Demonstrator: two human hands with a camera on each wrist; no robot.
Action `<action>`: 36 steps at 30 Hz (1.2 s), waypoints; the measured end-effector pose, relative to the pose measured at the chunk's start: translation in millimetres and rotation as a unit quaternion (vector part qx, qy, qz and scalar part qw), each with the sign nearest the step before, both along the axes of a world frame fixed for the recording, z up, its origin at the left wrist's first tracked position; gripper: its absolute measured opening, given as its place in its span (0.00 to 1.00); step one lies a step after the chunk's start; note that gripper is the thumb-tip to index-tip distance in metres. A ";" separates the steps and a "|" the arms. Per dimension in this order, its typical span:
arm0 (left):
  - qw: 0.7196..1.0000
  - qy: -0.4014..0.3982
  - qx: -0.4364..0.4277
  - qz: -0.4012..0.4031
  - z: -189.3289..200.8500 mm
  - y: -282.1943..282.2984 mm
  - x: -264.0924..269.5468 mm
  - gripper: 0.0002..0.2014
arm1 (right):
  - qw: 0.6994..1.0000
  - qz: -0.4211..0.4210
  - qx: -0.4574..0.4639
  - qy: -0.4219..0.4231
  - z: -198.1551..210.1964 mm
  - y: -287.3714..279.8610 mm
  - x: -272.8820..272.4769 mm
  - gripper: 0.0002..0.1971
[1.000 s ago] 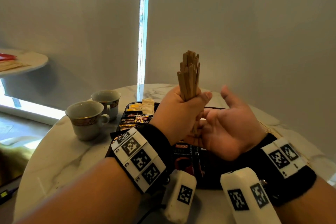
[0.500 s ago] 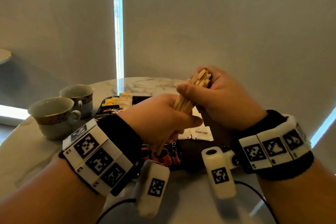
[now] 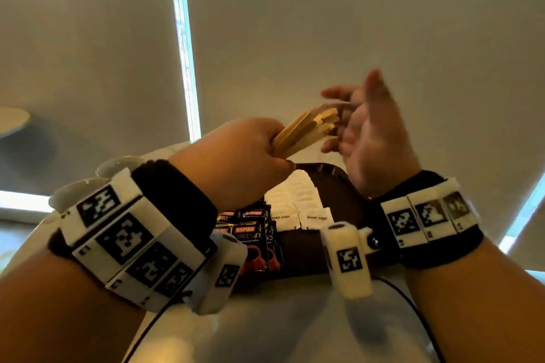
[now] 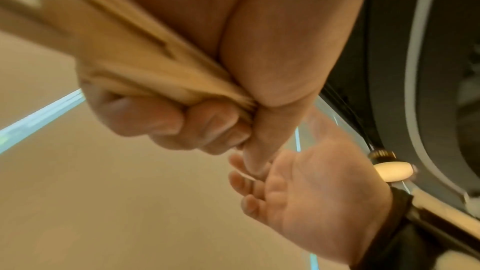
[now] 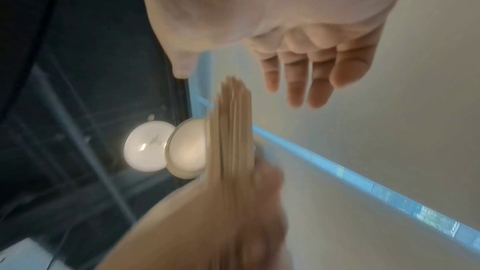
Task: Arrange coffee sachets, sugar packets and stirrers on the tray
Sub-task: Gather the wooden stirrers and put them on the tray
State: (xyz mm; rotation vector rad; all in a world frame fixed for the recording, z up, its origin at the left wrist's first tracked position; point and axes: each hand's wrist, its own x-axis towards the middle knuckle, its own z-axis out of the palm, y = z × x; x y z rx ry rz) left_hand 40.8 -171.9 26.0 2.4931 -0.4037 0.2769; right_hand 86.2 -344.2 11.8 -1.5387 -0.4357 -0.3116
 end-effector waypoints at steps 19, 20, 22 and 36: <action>0.970 -0.053 0.234 0.046 4.6 -42.6 18.4 0.07 | 0.995 0.059 0.007 0.080 8.1 6.1 -0.4 0.60; 0.970 -0.044 0.236 0.043 3.7 -43.4 20.3 0.06 | 0.995 0.051 -0.029 0.075 5.7 7.4 2.8 0.66; 0.979 -0.025 0.199 0.035 2.9 -44.7 23.5 0.06 | 0.996 0.006 -0.064 0.066 1.6 2.1 8.2 0.64; 0.795 -0.155 -0.579 -0.093 0.1 -29.8 48.2 0.11 | 0.817 0.257 0.345 0.384 -6.3 0.4 23.3 0.55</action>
